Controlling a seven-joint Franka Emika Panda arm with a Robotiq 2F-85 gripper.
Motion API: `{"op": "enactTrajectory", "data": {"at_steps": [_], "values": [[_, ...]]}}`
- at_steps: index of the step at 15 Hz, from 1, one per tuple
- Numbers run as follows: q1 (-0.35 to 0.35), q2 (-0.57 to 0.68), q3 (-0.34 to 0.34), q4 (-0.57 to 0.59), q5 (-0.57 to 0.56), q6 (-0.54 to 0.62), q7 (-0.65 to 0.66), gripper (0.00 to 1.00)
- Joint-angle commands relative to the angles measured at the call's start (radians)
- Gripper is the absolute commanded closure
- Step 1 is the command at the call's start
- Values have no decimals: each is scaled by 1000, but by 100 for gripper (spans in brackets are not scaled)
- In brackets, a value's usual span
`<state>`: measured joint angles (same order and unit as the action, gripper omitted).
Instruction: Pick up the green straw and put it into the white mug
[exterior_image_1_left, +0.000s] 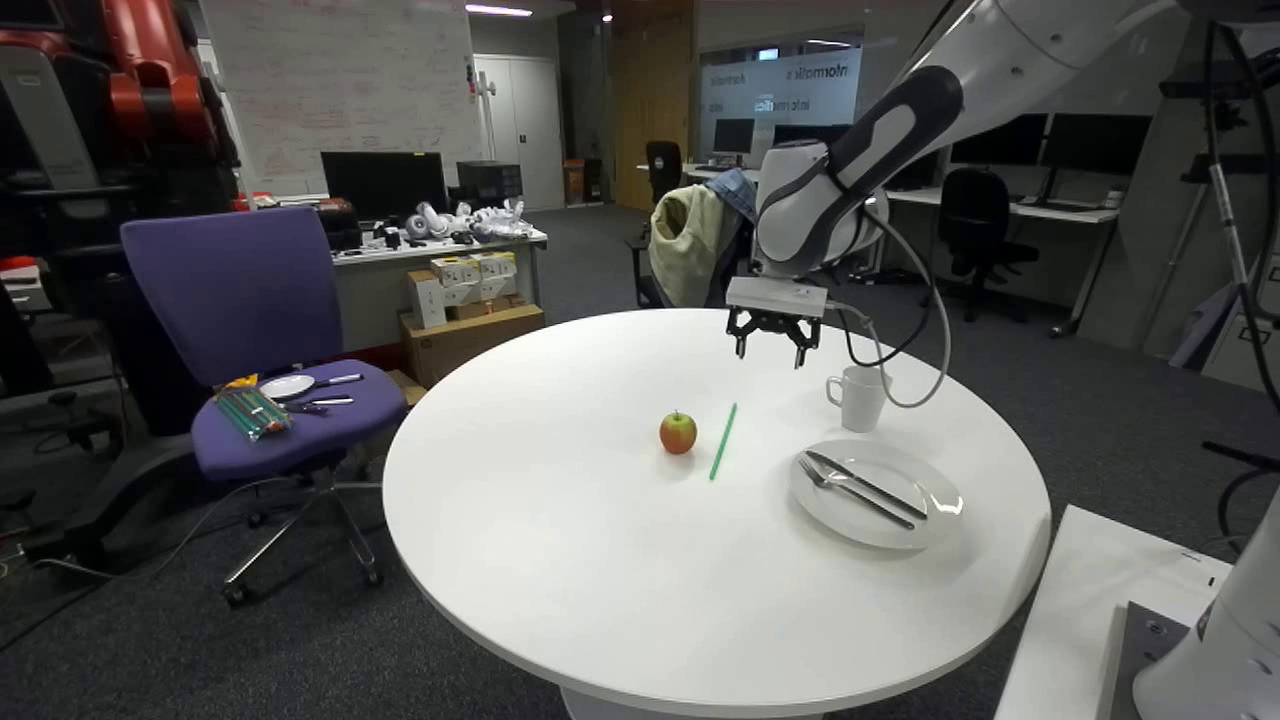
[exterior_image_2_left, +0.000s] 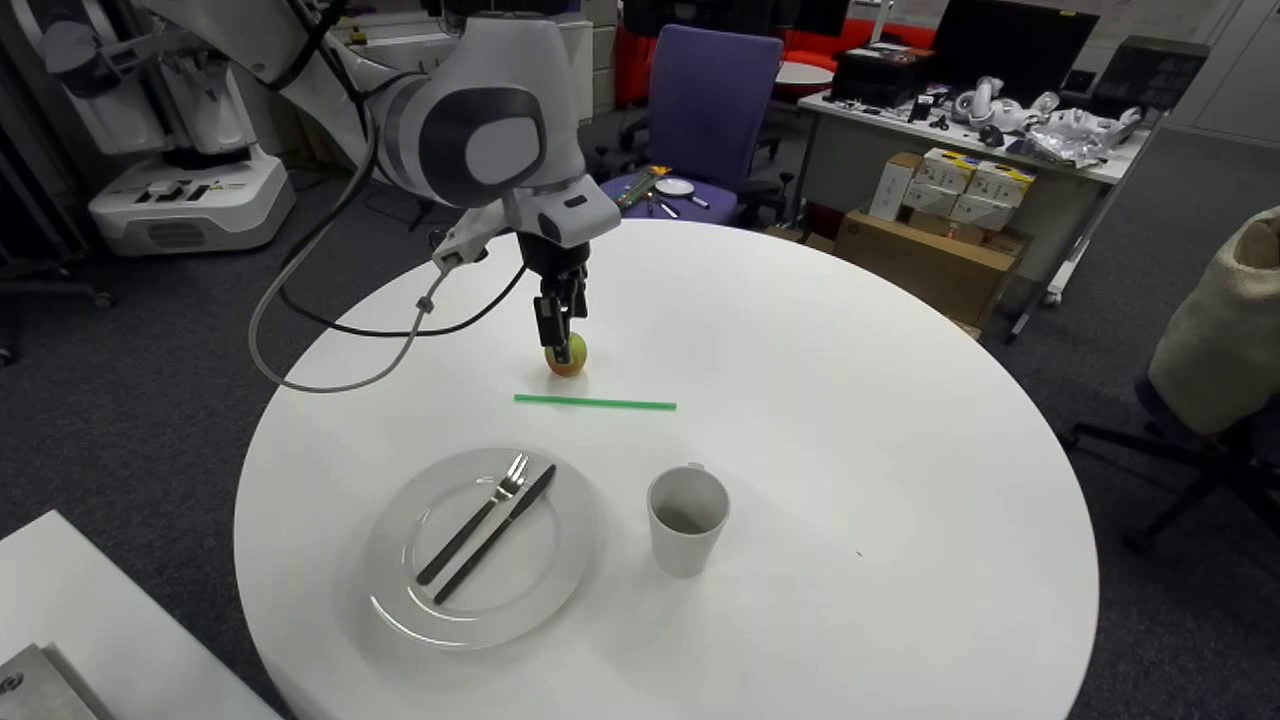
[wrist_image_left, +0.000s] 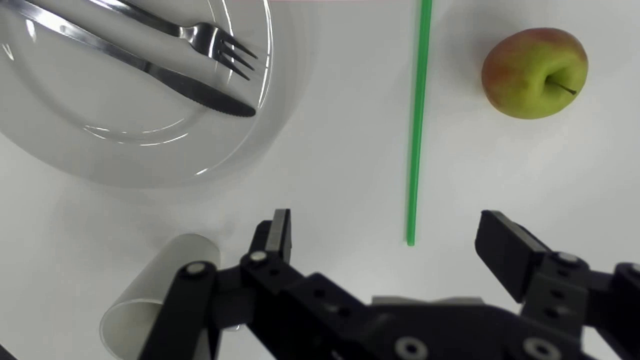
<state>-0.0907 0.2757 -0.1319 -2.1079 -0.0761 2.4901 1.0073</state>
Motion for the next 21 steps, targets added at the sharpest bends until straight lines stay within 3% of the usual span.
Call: {"op": "enactTrajectory", "data": {"at_steps": [1,6,11,21], "values": [[17,56,-19,24,20,0,-18,0],[23,148,-24,55,26,7,-26,0],[13,247,-23,116,48,110,-85,0],[-16,401,0,249,261,159,-232,0]]}}
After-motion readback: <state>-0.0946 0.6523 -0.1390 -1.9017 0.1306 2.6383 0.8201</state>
